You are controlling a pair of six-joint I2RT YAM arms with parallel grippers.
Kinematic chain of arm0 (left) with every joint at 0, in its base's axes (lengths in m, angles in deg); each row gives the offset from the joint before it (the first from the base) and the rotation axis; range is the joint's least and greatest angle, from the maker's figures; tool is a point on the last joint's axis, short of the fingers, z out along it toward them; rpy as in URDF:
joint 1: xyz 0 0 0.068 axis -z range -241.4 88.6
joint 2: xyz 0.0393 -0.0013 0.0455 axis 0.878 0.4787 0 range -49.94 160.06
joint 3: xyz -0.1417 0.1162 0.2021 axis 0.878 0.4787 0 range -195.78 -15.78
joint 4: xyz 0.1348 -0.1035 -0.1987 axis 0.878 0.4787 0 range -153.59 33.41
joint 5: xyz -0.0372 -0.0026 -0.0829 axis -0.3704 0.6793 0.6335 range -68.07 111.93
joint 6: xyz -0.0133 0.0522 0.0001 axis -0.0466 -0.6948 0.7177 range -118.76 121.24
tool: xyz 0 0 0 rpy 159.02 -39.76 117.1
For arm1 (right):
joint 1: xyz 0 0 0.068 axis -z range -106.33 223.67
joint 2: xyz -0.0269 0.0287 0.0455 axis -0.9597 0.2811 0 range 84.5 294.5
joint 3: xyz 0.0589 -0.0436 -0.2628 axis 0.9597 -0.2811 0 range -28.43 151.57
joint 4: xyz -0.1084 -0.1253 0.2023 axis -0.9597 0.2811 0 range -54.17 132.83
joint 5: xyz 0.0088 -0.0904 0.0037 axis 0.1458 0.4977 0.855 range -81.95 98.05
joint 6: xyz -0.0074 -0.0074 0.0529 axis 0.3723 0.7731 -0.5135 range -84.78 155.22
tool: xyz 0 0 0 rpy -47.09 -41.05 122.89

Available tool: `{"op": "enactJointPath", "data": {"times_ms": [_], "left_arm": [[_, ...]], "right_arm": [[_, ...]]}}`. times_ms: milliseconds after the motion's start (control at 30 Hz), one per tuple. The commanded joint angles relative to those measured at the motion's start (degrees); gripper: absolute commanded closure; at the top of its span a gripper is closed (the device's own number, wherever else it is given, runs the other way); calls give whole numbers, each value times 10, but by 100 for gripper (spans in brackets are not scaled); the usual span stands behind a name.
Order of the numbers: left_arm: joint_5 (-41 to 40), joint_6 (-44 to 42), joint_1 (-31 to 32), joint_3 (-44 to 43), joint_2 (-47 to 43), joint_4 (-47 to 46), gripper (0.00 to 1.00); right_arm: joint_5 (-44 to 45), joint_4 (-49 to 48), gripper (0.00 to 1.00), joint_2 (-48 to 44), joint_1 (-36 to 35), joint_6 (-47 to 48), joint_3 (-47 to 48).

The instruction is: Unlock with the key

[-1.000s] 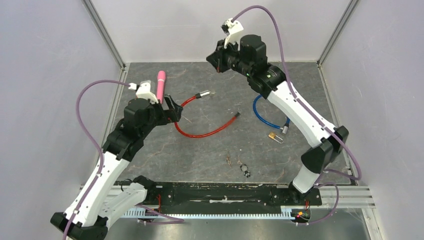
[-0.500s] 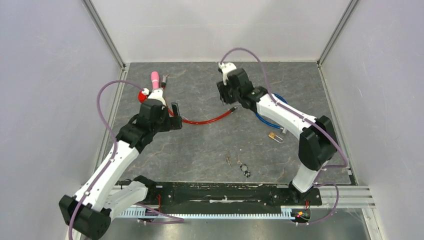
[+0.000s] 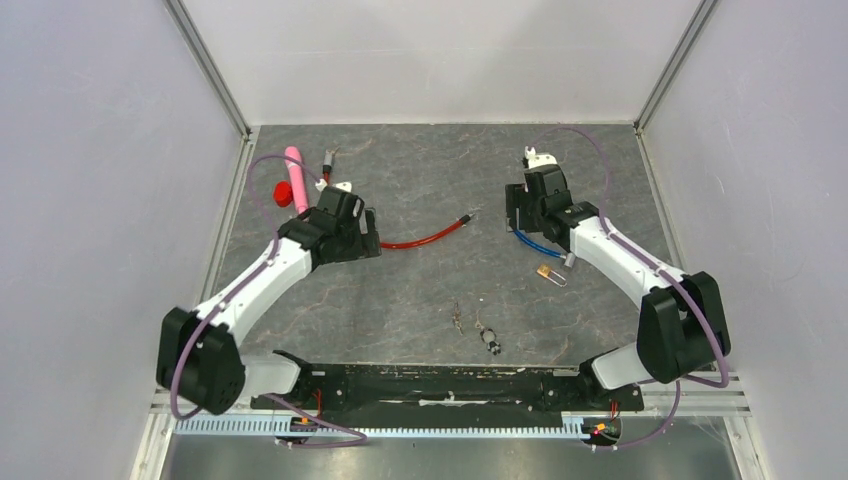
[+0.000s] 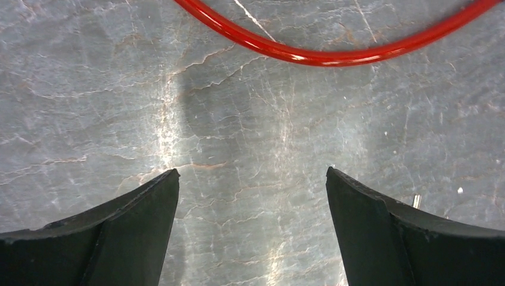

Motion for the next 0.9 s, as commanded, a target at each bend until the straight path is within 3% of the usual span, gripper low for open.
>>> {"op": "enactJointPath", "data": {"times_ms": [0,333,467,633,867], "left_arm": [[-39,87,-3,-29,60,-34,5],[-94,177,-20,-65,203,-107,14],[-117,178,-28,-90,257,-117,27],[-108,170,-46,-143,330,-100,37],[-116,118,-63,-213,396,-50,65]], "right_arm": [[-15,14,28,1,9,-21,-14],[-8,12,27,27,22,-11,-11],[-21,15,29,47,27,-9,-3],[-30,15,30,64,30,-5,4],[-35,15,31,77,38,-1,17]]}}
